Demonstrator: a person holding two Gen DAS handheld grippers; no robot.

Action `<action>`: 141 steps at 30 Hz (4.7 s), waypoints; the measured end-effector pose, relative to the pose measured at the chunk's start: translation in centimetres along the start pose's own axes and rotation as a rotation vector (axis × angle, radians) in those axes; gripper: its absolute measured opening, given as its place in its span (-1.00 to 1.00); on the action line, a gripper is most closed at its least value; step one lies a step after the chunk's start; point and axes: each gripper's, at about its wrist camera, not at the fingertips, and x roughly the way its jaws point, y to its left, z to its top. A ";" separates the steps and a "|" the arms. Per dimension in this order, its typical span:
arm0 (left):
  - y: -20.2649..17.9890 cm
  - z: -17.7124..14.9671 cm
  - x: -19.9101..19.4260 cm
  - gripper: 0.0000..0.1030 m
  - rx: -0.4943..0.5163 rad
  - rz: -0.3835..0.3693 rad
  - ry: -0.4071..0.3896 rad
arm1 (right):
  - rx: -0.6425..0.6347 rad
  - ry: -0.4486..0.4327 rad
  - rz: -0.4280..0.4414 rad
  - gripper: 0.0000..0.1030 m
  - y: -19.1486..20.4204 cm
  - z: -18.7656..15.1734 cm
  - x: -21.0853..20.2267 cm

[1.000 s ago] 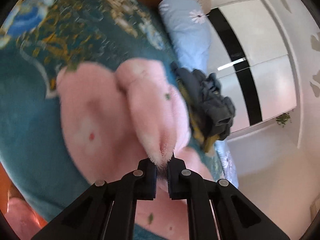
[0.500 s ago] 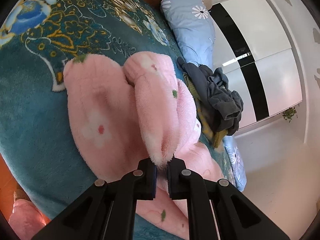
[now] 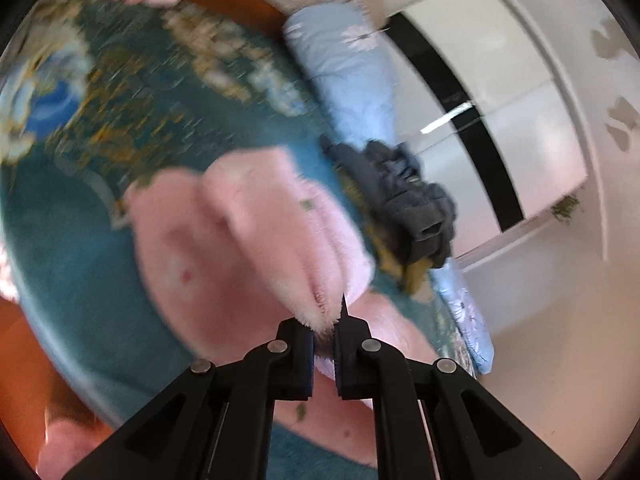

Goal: Fold clothes

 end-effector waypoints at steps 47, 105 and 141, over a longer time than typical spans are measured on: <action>5.1 -0.7 1.3 0.01 -0.102 0.149 0.117 | 0.214 0.080 -0.013 0.14 -5.9 -0.8 1.8; 3.6 7.5 7.0 -0.78 -0.120 0.018 0.055 | 0.305 0.019 0.383 -0.84 -4.2 3.5 10.6; 4.6 6.2 6.6 -0.67 -0.196 0.000 0.045 | 0.171 -0.131 0.093 -0.51 -3.1 5.1 7.2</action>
